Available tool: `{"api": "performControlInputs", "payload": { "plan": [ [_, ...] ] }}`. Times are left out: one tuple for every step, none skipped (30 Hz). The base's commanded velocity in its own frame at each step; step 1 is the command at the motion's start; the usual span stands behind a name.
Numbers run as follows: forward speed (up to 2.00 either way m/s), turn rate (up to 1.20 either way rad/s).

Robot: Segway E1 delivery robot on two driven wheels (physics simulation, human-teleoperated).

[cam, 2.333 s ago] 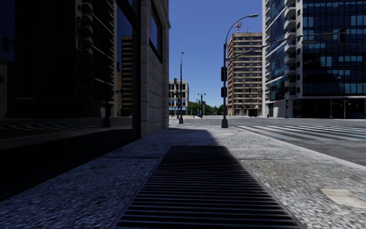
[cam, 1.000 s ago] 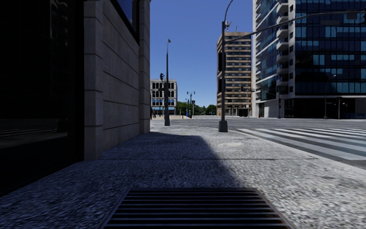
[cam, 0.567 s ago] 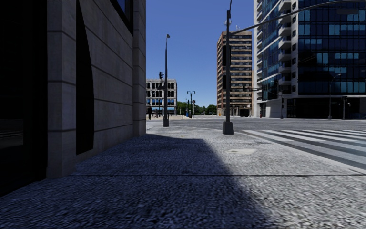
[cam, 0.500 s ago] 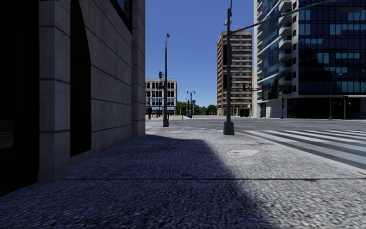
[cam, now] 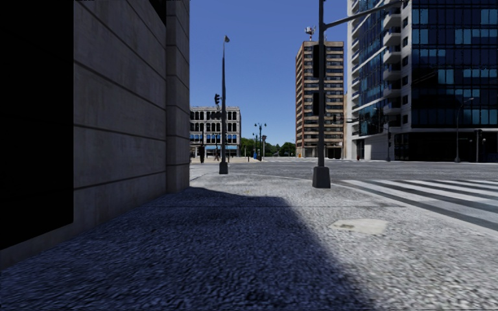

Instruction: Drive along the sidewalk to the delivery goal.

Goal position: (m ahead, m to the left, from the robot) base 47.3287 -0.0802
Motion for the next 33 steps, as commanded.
{"api": "performControlInputs", "payload": {
  "plan": [
    [2.00, 0.00],
    [2.00, 0.00],
    [2.00, 0.00],
    [2.00, 0.00],
    [2.00, 0.00],
    [2.00, 0.00],
    [2.00, 0.00],
    [2.00, 0.00],
    [2.00, 0.00],
    [2.00, 0.00],
    [2.00, 0.00],
    [2.00, 0.00],
    [2.00, 0.00],
    [2.00, 0.00],
    [2.00, 0.00],
    [2.00, 0.00],
    [2.00, 0.00],
    [2.00, 0.00],
    [2.00, 0.00],
    [2.00, 0.00],
    [2.00, 0.00],
    [2.00, 0.00],
    [2.00, 0.00],
    [2.00, 0.00],
    [2.00, 0.00],
    [2.00, 0.00],
    [2.00, 0.00],
    [2.00, 0.00],
    [2.00, 0.00],
    [2.00, 0.00],
    [2.00, 0.00],
    [2.00, 0.00],
    [2.00, 0.00]
  ]
}}
